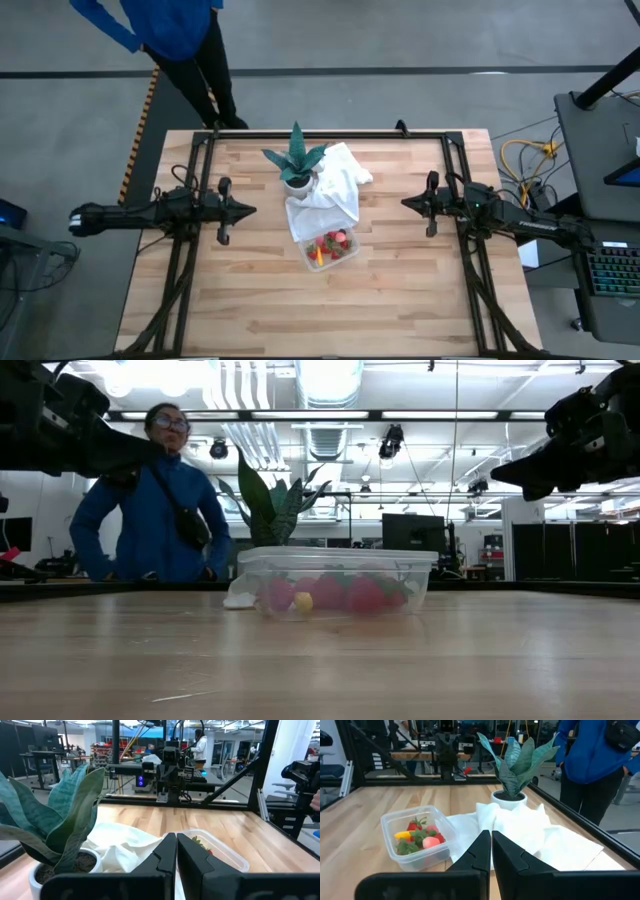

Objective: Pick and placing Produce into tupperware
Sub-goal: Return to Home Position

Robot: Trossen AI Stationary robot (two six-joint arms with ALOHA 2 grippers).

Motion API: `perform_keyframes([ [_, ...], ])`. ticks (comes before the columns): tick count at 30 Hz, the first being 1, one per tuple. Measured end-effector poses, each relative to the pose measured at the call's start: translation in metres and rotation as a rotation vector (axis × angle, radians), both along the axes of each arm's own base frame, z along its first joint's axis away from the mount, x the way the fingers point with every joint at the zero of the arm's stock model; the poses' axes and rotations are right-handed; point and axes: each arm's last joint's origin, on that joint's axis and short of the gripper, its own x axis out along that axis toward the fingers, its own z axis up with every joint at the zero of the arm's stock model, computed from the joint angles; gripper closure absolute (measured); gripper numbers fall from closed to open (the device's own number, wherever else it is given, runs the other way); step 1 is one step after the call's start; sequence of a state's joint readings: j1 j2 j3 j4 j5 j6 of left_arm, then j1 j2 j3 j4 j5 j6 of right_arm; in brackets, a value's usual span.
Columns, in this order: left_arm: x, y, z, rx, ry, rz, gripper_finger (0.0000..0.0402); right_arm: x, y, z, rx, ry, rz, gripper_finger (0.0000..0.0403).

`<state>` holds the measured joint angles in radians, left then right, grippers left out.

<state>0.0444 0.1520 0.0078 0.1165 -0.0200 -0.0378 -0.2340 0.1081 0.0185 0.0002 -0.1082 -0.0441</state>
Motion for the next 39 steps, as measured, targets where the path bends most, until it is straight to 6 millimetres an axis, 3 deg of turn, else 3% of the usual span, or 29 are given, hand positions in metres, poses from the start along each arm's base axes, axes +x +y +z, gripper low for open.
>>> perform_keyframes([
  [6,0.0001,0.0000,-0.0001,-0.007,0.000,0.001,0.0401,0.0001,0.0002,0.0011,-0.033,-0.008,0.010,0.0394],
  [11,0.0003,0.0000,-0.0006,-0.009,0.003,0.001,0.0401,0.0006,0.0034,0.0065,0.029,-0.069,0.116,0.0394],
  [39,0.0015,-0.0002,-0.0029,-0.029,0.024,-0.007,0.0402,0.0019,0.0022,0.0022,0.001,-0.037,0.078,0.0394],
])
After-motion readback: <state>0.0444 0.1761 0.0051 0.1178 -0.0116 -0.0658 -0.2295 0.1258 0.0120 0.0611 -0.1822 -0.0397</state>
